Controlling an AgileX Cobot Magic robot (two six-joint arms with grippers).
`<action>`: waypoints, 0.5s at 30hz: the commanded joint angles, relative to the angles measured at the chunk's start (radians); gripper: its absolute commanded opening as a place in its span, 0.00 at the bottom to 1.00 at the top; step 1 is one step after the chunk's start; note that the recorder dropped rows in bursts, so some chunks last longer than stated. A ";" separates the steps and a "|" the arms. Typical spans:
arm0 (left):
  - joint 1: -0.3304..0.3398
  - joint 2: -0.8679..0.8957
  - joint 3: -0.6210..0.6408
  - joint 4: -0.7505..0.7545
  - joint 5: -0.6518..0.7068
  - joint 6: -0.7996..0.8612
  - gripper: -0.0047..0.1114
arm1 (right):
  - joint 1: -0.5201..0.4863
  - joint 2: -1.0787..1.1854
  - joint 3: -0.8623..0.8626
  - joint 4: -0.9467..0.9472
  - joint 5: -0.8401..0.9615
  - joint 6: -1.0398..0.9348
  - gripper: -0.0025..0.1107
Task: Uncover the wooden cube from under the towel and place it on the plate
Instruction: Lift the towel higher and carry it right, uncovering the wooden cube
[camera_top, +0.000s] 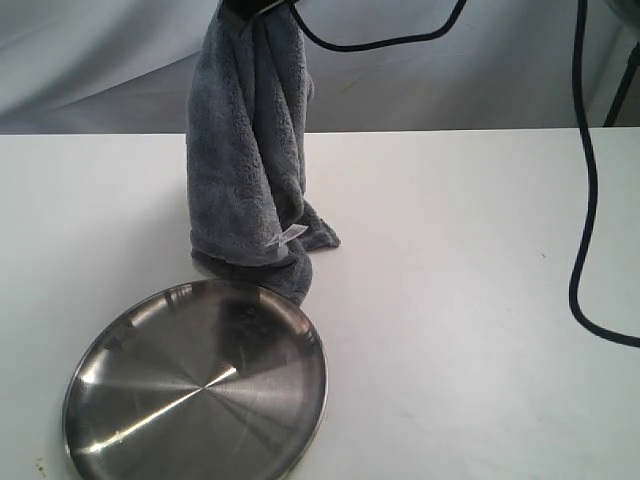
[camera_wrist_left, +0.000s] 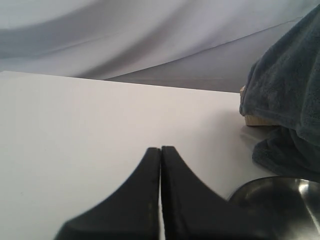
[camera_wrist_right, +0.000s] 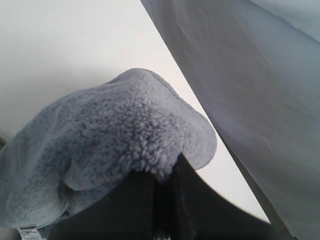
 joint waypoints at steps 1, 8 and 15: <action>0.002 -0.005 0.005 -0.008 -0.007 -0.005 0.06 | -0.003 -0.015 -0.007 0.000 -0.018 0.001 0.02; 0.002 -0.005 0.005 -0.008 -0.007 -0.005 0.06 | -0.003 -0.015 -0.007 -0.004 -0.018 0.001 0.02; 0.002 -0.005 0.005 -0.008 -0.007 -0.005 0.06 | -0.003 -0.015 -0.007 -0.151 -0.018 0.032 0.02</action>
